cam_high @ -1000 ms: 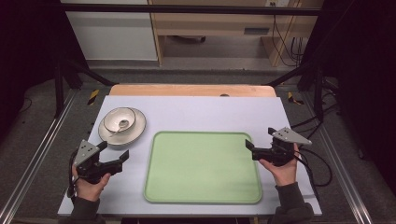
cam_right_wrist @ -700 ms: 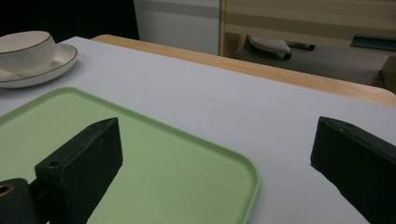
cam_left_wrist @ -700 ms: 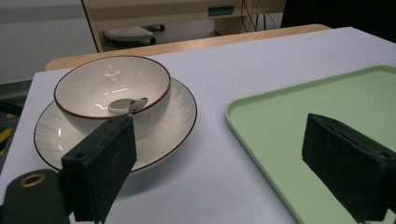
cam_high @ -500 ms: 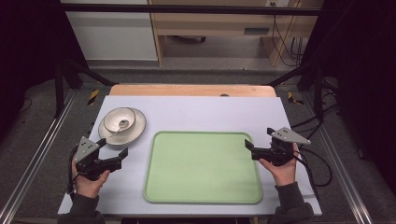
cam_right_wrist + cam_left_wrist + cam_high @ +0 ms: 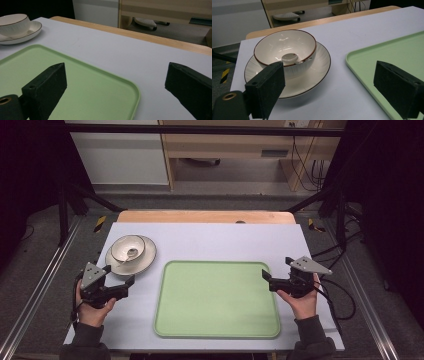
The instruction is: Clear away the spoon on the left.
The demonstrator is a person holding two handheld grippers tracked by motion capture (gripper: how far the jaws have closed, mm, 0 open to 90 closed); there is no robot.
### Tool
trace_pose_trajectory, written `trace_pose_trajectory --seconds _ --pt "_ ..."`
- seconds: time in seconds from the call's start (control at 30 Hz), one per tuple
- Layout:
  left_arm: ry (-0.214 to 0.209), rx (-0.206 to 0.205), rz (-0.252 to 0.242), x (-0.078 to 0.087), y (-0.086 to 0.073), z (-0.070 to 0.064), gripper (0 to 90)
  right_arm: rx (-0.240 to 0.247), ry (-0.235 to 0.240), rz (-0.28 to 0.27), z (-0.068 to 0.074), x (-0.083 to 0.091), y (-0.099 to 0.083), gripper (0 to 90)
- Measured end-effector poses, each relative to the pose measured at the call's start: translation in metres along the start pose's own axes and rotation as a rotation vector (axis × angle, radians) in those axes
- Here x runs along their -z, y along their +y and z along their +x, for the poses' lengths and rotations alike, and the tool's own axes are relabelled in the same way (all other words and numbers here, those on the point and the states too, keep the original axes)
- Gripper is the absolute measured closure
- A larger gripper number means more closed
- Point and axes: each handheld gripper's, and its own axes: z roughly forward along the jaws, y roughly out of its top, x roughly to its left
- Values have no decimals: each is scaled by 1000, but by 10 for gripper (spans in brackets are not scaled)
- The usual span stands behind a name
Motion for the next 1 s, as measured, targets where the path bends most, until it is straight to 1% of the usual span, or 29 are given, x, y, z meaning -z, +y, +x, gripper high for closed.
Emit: trace_pose_trajectory --seconds 0.1,0.17,0.33,0.5,0.53,0.63,0.67,0.73,0.8,0.9,0.93,1.0 --pt "4 -6 4 -2 1 2 110 2 0 5 1 -1 0 44" --pt "11 -17 14 -5 2 5 111 5 1 4 1 -1 0 44" --pt "20 -24 19 -8 3 9 123 12 4 8 2 -1 1 45" --pt "26 -28 18 -11 5 13 150 12 3 16 3 -2 1 46" --pt "27 -34 19 -13 6 14 165 11 0 16 3 -2 1 46" --pt "35 -43 23 -15 7 14 171 12 0 16 3 -2 2 47" --pt "29 -43 28 -17 6 16 195 12 0 16 3 -2 2 47" --pt "28 -46 33 -19 6 16 204 12 1 17 3 -3 2 47" --pt "34 -55 46 -23 5 18 235 11 1 19 3 -4 2 48" --pt "30 -59 50 -25 4 18 287 15 2 27 3 -4 1 48" --pt "35 -64 49 -27 4 18 287 13 2 27 4 -5 1 48" --pt "40 -70 51 -28 4 18 318 15 3 31 4 -6 1 48"
